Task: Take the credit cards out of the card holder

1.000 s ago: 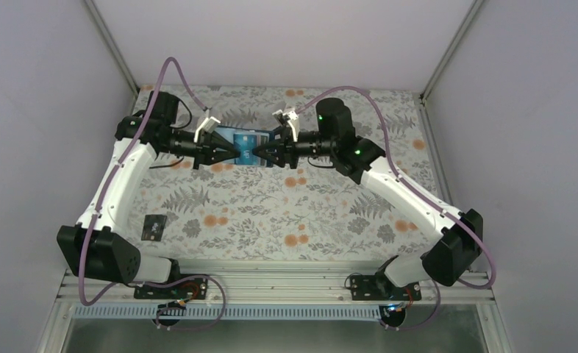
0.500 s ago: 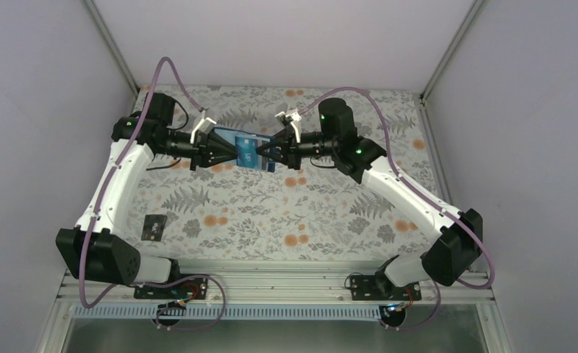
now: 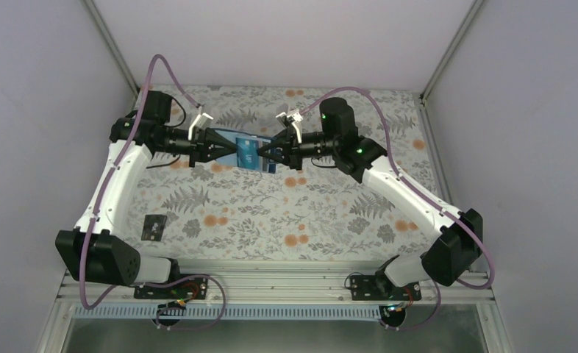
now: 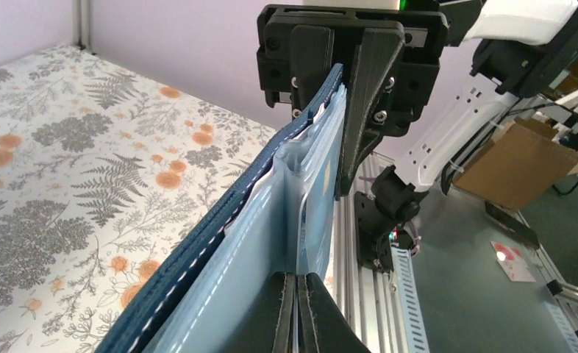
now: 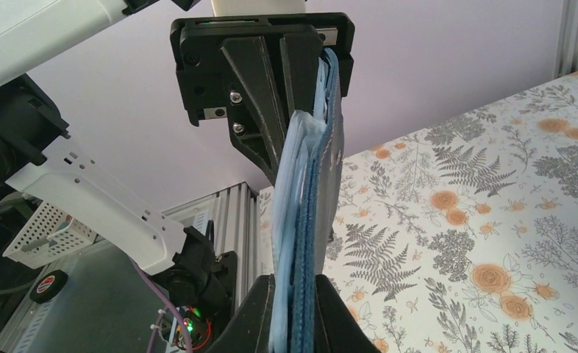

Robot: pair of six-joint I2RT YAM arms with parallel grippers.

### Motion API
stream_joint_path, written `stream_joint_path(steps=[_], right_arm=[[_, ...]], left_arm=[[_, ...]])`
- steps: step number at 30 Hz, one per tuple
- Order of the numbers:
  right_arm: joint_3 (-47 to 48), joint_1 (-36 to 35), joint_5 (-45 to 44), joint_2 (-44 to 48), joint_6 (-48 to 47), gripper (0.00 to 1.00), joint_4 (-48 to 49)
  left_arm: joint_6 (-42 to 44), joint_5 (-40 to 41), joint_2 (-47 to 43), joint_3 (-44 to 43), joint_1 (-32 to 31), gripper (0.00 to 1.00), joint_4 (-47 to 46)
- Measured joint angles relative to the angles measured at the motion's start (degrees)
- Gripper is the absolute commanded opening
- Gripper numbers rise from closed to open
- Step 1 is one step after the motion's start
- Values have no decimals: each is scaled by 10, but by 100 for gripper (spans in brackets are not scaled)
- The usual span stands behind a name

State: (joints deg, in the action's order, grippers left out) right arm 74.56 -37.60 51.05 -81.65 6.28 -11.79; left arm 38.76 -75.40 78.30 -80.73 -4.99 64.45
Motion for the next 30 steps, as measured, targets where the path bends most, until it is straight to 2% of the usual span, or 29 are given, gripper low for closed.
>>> stream_joint_path(steps=[15, 19, 22, 25, 30], right_arm=[[0, 4, 22, 2, -3, 4, -3], [0, 5, 24, 4, -3, 4, -5], [-1, 5, 26, 7, -4, 4, -9], [-2, 5, 30, 13, -5, 4, -14], [-2, 5, 33, 16, -7, 4, -13]], left_arm=[[-76, 48, -28, 28, -33, 3, -96], [-82, 53, -29, 29, -38, 12, -102], [-66, 53, -29, 28, -38, 17, -94], [-16, 55, -29, 20, -35, 22, -55], [49, 44, -36, 20, -27, 24, -14]])
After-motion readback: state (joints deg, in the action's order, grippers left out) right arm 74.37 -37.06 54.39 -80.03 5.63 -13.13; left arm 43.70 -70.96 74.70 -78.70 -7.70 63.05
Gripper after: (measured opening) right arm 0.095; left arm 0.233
